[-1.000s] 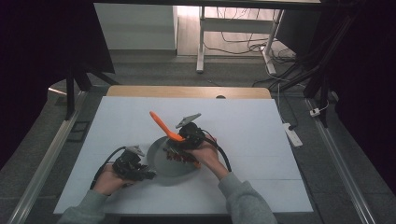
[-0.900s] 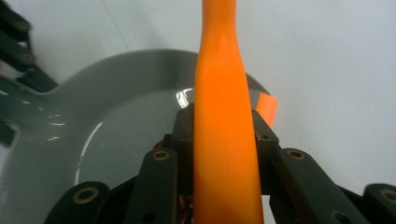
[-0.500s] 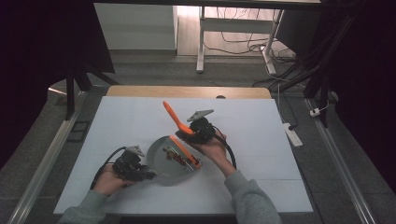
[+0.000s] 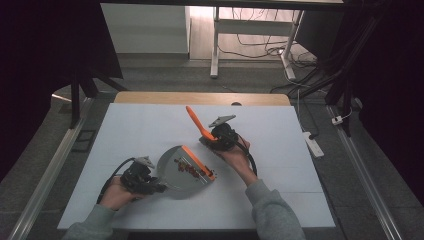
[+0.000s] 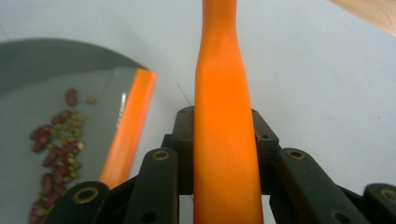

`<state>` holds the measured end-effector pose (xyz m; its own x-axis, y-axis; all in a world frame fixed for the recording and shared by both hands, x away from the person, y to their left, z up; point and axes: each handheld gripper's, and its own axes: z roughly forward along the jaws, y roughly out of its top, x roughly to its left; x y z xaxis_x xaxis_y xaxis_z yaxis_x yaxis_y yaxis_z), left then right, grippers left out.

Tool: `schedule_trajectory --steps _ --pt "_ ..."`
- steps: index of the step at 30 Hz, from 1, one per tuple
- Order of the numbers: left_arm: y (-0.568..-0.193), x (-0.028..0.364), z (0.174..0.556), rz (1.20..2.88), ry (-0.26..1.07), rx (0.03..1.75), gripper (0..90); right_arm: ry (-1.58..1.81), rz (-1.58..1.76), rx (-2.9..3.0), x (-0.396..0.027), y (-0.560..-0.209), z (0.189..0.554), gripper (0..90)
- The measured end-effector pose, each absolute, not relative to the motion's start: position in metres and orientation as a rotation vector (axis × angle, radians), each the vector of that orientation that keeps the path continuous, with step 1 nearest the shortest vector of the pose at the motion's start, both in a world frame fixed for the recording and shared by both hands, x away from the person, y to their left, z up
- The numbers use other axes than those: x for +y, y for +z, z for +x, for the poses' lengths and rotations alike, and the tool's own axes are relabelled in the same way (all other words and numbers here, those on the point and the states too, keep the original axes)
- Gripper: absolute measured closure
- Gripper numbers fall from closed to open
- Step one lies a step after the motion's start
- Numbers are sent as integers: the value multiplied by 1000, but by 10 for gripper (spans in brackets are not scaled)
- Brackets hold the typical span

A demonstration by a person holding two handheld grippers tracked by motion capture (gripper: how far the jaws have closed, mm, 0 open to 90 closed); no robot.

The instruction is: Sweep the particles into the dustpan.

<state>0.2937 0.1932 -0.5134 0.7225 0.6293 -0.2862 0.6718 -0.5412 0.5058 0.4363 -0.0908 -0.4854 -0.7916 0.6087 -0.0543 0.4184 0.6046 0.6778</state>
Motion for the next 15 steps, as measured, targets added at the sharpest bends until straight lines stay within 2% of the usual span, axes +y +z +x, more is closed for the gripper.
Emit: schedule_trajectory --steps 15 --pt "-513 193 293 2327 -94 974 616 939 886 2556 -96 -493 416 705"
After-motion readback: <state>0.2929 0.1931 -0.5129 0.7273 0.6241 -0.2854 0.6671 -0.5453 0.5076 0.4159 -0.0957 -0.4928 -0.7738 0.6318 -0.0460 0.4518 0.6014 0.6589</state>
